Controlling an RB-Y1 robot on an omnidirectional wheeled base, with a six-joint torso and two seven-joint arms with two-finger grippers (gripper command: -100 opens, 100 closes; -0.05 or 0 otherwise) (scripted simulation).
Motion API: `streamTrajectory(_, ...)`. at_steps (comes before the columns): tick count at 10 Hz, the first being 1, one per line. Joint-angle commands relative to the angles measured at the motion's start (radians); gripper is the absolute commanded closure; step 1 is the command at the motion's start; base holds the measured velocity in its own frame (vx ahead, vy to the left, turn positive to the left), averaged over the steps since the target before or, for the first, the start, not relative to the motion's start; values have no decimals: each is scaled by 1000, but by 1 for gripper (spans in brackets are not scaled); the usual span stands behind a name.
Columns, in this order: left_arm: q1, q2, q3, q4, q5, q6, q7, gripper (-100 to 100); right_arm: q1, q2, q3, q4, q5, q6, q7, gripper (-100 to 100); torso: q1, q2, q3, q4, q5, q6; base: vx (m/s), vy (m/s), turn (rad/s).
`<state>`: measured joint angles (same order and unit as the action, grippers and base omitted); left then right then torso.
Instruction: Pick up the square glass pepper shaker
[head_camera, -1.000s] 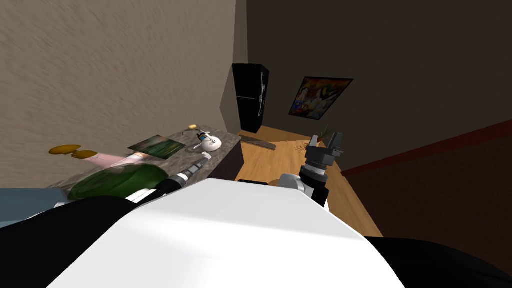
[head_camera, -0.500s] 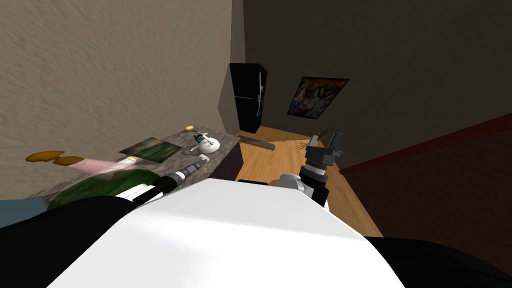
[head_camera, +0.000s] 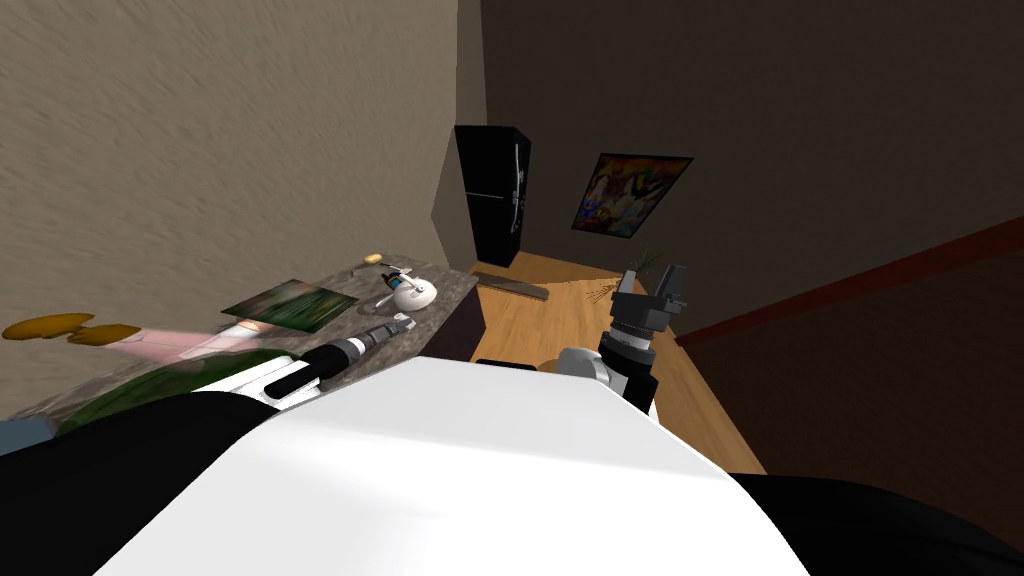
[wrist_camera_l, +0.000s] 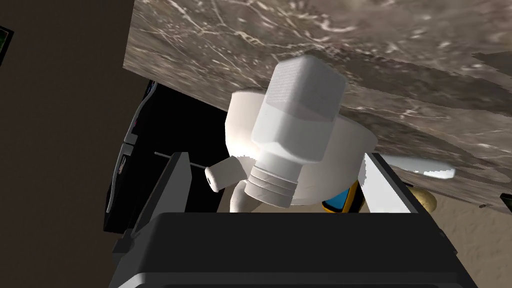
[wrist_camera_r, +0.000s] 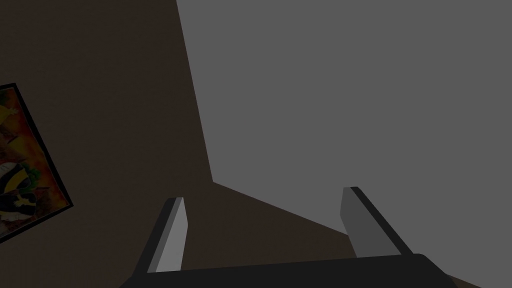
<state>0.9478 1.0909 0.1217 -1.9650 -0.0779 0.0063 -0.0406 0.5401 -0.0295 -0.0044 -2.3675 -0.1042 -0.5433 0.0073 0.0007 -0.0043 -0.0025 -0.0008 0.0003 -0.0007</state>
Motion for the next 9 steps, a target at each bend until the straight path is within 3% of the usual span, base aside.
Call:
streamTrajectory(1, -3, 42, -2, 8, -11, 14, 12, -100, 0, 0, 0, 0, 0, 0, 0, 0, 0, 0, 0, 0, 0, 0, 33, 6, -21)
streamTrajectory(2, -5, 57, -3, 13, -15, 18, 17, -100, 0, 0, 0, 0, 0, 0, 0, 0, 0, 0, 0, 0, 0, 0, 26, 4, -25)
streamTrajectory(3, -3, 44, -2, 8, -13, 15, 11, -100, 0, 0, 0, 0, 0, 0, 0, 0, -1, 1, 0, 0, 0, 0, 11, 3, -6)
streamTrajectory(4, -3, 46, -2, 9, -14, 16, 13, 0, 0, 0, 0, 0, 0, 0, 0, 0, -1, 2, 1, 0, 0, 0, 0, 0, 0)
streamTrajectory(5, -51, 69, -52, -1, -57, 62, 63, -100, 0, 0, 0, 0, 0, 0, 0, 0, -1, 2, 1, 1, 0, 0, -22, 28, -6)
streamTrajectory(6, -51, 69, -58, -1, -57, 62, 76, -100, 0, 0, 0, 0, 0, 0, 0, 0, 0, 3, 2, 1, 0, 0, -29, 32, -15)
streamTrajectory(7, -93, 93, -96, -11, -100, 106, 112, -100, 0, 0, 0, 0, 0, 0, 0, 0, 1, 4, 2, 1, 0, 0, -31, 50, -6)
streamTrajectory(8, -100, 93, -114, -11, -101, 107, 139, -100, 0, 0, 0, 0, 0, 0, 0, 0, 2, 5, 3, 1, 1, 0, -25, 42, -11)
streamTrajectory(9, -138, 117, -147, -21, -145, 148, 167, -100, 0, 0, 0, 0, 0, 0, 0, 0, 2, 4, 3, 1, 1, 0, -31, 40, -5)
